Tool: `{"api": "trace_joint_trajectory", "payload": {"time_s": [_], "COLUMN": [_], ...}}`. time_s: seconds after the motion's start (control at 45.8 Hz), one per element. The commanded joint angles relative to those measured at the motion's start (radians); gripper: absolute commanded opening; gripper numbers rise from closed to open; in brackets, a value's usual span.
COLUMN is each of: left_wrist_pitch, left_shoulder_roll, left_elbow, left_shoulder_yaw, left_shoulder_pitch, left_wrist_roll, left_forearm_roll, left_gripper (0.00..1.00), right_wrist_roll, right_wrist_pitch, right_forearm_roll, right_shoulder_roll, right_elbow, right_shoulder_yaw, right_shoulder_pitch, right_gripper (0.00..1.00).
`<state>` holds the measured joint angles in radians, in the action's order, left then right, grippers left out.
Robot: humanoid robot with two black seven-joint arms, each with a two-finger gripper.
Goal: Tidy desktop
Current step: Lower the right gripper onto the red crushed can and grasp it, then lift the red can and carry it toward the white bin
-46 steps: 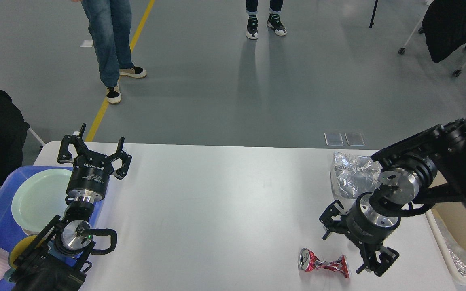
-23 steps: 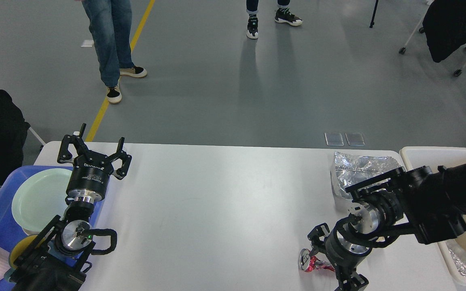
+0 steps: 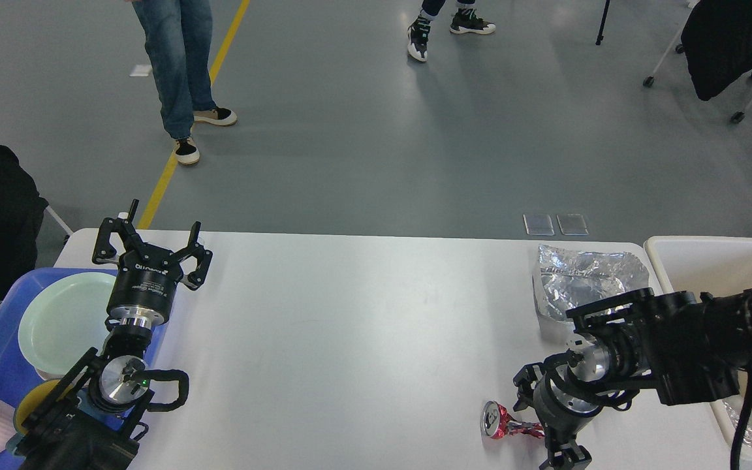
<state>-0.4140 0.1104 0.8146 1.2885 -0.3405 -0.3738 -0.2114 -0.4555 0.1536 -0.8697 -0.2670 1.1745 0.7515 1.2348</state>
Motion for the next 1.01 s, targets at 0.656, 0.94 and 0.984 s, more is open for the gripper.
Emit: {"api": "trace_joint_trajectory", "payload": {"time_s": [0.656, 0.94, 0.984], "left_wrist_pitch": [0.000, 0.000, 0.000], "left_shoulder_roll": [0.000, 0.000, 0.000], "left_elbow": [0.000, 0.000, 0.000], "left_shoulder_yaw": [0.000, 0.000, 0.000], "left_shoulder_pitch": [0.000, 0.000, 0.000], "left_wrist_roll": [0.000, 0.001, 0.001], "left_forearm_roll": [0.000, 0.000, 0.000], "left_gripper": [0.96, 0.96, 0.96], "right_wrist_roll": [-0.005, -0.017, -0.026], "right_wrist_pitch": [-0.016, -0.020, -0.023], "right_forearm_roll": [0.001, 0.000, 0.000], "right_shoulder_roll": [0.000, -0.032, -0.050], "right_elbow": [-0.033, 0.040, 0.085], "right_shoulder_yaw": [-0.001, 0.015, 0.023], "right_shoulder_pitch": [-0.020, 0.047, 0.089], "right_gripper": [0.00, 0.00, 0.00]}}
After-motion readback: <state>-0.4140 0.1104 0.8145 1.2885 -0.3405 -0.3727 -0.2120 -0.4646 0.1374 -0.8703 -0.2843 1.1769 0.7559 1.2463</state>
